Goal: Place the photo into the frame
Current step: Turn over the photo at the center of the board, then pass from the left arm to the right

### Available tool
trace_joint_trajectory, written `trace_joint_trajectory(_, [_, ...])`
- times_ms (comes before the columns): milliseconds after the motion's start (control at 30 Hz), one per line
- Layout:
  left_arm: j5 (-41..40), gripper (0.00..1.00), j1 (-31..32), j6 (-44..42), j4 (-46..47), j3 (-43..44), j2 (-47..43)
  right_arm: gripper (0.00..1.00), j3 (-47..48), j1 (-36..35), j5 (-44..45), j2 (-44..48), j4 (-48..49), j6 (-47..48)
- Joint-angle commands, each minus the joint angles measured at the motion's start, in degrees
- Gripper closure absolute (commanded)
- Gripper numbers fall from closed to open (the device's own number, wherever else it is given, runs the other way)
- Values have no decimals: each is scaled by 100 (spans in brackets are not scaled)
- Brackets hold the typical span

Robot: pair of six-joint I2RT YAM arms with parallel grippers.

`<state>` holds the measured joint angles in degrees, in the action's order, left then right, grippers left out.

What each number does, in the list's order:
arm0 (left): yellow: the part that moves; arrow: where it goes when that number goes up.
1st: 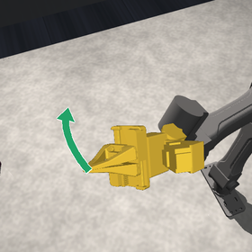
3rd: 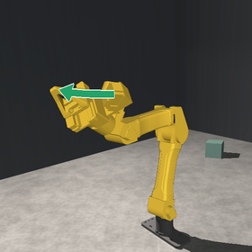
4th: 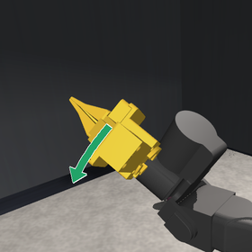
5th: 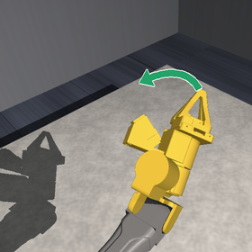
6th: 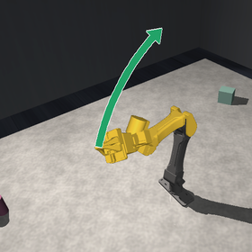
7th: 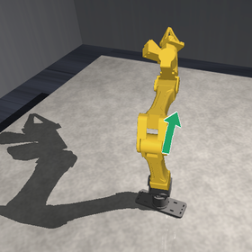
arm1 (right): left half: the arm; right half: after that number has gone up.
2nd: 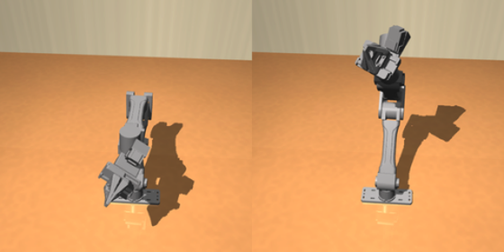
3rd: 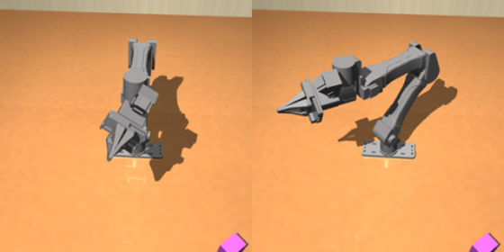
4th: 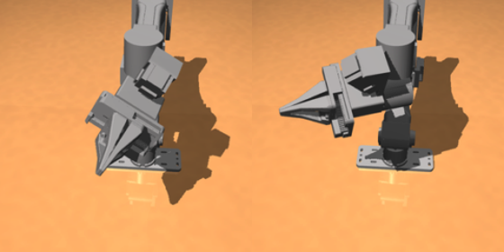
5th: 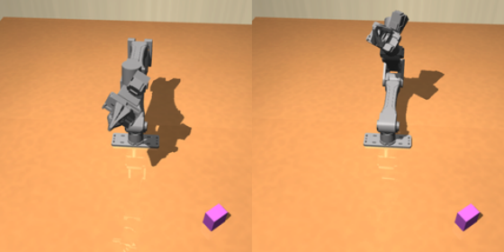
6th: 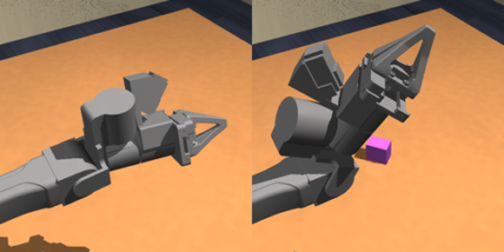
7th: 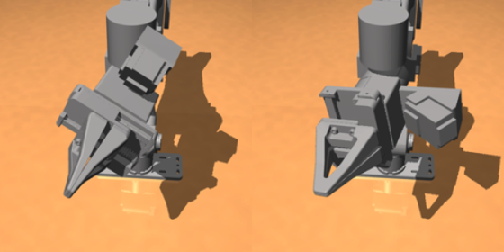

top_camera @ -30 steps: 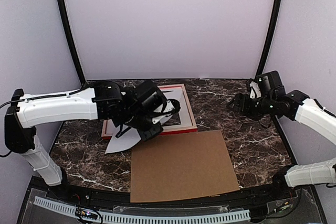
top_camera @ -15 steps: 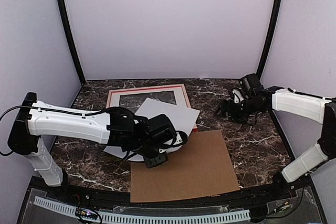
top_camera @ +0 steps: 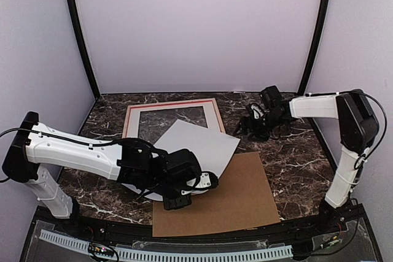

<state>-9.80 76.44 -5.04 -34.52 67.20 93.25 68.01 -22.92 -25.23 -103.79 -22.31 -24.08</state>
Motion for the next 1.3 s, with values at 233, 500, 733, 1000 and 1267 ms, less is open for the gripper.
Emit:
trace_joint_trajectory(233, [245,99,21,-360,222,-362,-490,18,664,-2,-688,-903,-304,913])
trace_joint_trajectory(500, [259,99,25,-326,263,-453,-510,28,678,13,-1214,-1215,-223,1173])
trace_joint_trajectory(733, [310,99,20,-251,245,-463,-434,56,654,46,-1388,-1293,-100,1221])
trace_joint_trajectory(1000, [322,98,21,-155,251,-543,-406,84,530,139,-1454,-1142,-48,1223])
trace_joint_trajectory(1267, [312,78,21,27,217,-620,-322,100,412,241,-1397,-700,32,1054])
